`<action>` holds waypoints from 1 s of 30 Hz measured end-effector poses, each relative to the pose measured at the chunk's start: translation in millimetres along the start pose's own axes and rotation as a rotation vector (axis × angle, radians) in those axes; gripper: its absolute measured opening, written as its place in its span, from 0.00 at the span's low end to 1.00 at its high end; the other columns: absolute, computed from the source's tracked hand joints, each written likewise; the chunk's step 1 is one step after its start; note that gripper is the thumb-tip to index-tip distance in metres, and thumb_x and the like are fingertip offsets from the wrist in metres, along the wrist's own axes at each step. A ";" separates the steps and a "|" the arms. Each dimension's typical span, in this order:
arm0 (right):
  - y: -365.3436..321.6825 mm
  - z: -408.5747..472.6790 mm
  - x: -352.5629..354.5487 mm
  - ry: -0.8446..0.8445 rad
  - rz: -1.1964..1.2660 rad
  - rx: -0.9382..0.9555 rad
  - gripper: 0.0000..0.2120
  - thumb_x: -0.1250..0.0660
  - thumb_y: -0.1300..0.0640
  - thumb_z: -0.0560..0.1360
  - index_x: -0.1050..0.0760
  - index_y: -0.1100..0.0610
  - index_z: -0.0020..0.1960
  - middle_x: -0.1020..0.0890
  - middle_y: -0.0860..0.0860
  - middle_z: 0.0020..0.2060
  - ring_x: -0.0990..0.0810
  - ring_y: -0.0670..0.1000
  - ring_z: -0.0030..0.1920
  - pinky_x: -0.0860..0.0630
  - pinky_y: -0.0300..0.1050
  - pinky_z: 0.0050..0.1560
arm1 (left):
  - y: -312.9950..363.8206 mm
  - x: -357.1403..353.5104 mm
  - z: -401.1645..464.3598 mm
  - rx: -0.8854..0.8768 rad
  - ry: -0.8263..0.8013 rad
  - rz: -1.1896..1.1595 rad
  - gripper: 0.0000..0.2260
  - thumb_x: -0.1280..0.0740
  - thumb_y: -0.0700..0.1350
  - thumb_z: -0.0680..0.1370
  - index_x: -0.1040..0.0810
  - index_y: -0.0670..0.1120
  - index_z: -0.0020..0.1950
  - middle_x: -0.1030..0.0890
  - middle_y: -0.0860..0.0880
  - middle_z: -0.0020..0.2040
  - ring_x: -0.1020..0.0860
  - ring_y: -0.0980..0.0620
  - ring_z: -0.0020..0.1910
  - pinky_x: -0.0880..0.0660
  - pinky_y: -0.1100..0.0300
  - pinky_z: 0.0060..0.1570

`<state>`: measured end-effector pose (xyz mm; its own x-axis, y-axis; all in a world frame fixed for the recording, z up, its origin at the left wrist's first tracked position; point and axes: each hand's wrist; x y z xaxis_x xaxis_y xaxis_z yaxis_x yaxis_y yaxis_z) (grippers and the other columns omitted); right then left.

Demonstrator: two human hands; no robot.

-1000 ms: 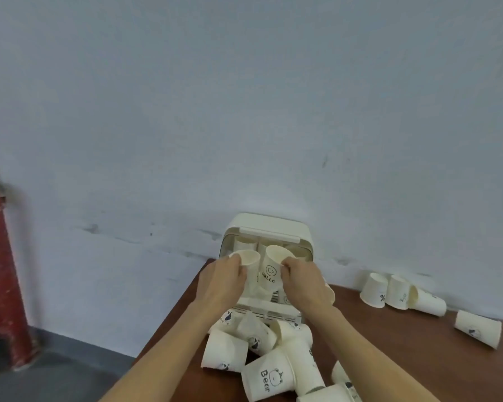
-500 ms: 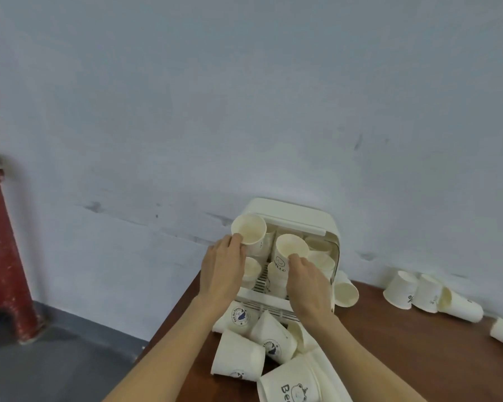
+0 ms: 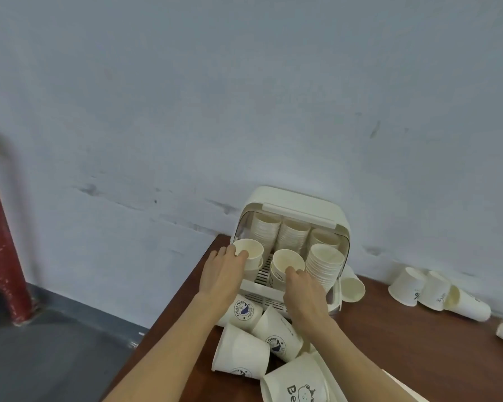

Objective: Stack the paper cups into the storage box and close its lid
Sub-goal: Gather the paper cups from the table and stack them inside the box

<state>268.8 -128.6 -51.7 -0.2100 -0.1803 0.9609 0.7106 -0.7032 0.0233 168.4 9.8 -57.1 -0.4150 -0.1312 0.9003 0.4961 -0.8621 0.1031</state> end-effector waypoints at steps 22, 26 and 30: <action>-7.9 -3.7 -25.6 0.070 -0.112 -0.054 0.11 0.28 0.70 0.60 0.26 0.60 0.38 0.22 0.57 0.30 0.22 0.57 0.29 0.30 0.47 0.23 | -2.8 -11.1 1.1 -0.063 -0.068 0.048 0.14 0.40 0.34 0.78 0.28 0.45 0.62 0.25 0.47 0.58 0.24 0.48 0.54 0.29 0.58 0.47; -8.9 -7.8 -20.0 0.072 -0.091 -0.056 0.12 0.30 0.69 0.65 0.26 0.62 0.47 0.22 0.57 0.34 0.22 0.58 0.34 0.32 0.47 0.28 | -3.8 -9.6 1.8 -0.072 -0.079 0.053 0.18 0.39 0.33 0.77 0.32 0.44 0.66 0.25 0.46 0.59 0.24 0.47 0.55 0.28 0.58 0.48; -8.8 -13.3 -13.0 0.060 0.027 -0.035 0.19 0.43 0.67 0.74 0.37 0.61 0.65 0.23 0.57 0.51 0.24 0.59 0.52 0.28 0.50 0.45 | -3.9 -7.1 -0.7 -0.088 -0.109 0.056 0.21 0.38 0.33 0.77 0.36 0.42 0.68 0.24 0.45 0.59 0.22 0.47 0.54 0.28 0.58 0.44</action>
<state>256.4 -129.2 -68.1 -0.2319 -0.2396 0.9428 0.6931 -0.7207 -0.0126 169.0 13.7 -64.2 -0.3007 -0.1300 0.9448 0.4451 -0.8953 0.0184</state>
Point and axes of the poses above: each hand's wrist, its own z-axis towards the middle knuckle, its own x-axis out of the back of the hand, y = z × x
